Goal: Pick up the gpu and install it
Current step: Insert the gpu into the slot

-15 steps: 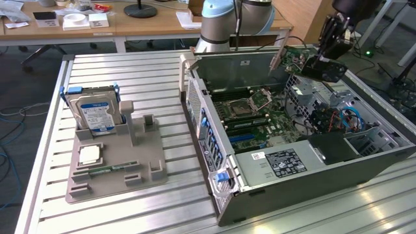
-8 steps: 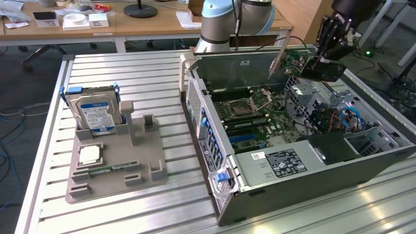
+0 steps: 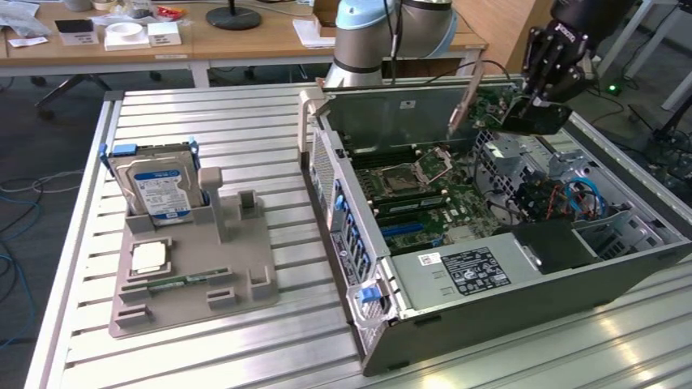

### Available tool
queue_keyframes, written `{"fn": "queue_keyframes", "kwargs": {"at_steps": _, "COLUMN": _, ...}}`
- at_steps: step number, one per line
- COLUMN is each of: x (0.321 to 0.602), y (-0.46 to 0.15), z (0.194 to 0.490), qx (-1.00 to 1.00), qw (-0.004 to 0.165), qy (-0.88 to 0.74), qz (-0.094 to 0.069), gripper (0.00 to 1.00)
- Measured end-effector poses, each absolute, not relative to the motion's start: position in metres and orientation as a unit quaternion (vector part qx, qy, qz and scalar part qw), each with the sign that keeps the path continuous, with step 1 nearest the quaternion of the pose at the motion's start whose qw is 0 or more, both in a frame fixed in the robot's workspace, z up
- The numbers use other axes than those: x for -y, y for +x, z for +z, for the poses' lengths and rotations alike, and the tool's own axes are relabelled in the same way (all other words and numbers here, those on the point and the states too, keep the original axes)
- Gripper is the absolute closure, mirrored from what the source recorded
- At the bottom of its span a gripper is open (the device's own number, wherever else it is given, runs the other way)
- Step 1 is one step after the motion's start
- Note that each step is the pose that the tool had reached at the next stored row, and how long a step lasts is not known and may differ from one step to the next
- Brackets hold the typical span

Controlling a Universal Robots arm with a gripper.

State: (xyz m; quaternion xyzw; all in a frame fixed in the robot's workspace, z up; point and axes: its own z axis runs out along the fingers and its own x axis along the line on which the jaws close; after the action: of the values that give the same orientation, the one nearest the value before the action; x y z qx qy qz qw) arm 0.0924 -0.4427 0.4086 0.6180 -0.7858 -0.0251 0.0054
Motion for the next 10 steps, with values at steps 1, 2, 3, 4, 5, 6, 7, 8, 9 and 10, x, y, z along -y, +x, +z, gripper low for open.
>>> {"fn": "queue_keyframes", "kwargs": {"at_steps": 1, "x": 0.4427, "y": 0.0924, "z": 0.4083, "qx": 0.780, "qw": 0.006, "qy": 0.625, "qz": -0.025, "gripper": 0.74}}
{"fn": "queue_keyframes", "kwargs": {"at_steps": 2, "x": 0.4427, "y": 0.0924, "z": 0.4079, "qx": 0.775, "qw": 0.006, "qy": 0.632, "qz": -0.025, "gripper": 0.74}}
{"fn": "queue_keyframes", "kwargs": {"at_steps": 3, "x": 0.4427, "y": 0.0924, "z": 0.4076, "qx": 0.769, "qw": 0.006, "qy": 0.639, "qz": -0.025, "gripper": 0.74}}
{"fn": "queue_keyframes", "kwargs": {"at_steps": 4, "x": 0.4427, "y": 0.0924, "z": 0.4072, "qx": 0.763, "qw": 0.006, "qy": 0.646, "qz": -0.025, "gripper": 0.74}}
{"fn": "queue_keyframes", "kwargs": {"at_steps": 5, "x": 0.4427, "y": 0.0924, "z": 0.4069, "qx": 0.757, "qw": 0.007, "qy": 0.653, "qz": -0.025, "gripper": 0.74}}
{"fn": "queue_keyframes", "kwargs": {"at_steps": 6, "x": 0.4427, "y": 0.0924, "z": 0.4065, "qx": 0.751, "qw": 0.007, "qy": 0.660, "qz": -0.025, "gripper": 0.74}}
{"fn": "queue_keyframes", "kwargs": {"at_steps": 7, "x": 0.4427, "y": 0.0924, "z": 0.4062, "qx": 0.745, "qw": 0.007, "qy": 0.667, "qz": -0.025, "gripper": 0.74}}
{"fn": "queue_keyframes", "kwargs": {"at_steps": 8, "x": 0.4427, "y": 0.0924, "z": 0.4059, "qx": 0.739, "qw": 0.007, "qy": 0.673, "qz": -0.025, "gripper": 0.74}}
{"fn": "queue_keyframes", "kwargs": {"at_steps": 9, "x": 0.4427, "y": 0.0924, "z": 0.4056, "qx": 0.733, "qw": 0.007, "qy": 0.680, "qz": -0.025, "gripper": 0.74}}
{"fn": "queue_keyframes", "kwargs": {"at_steps": 10, "x": 0.4427, "y": 0.0924, "z": 0.4055, "qx": 0.727, "qw": 0.008, "qy": 0.687, "qz": -0.025, "gripper": 0.74}}
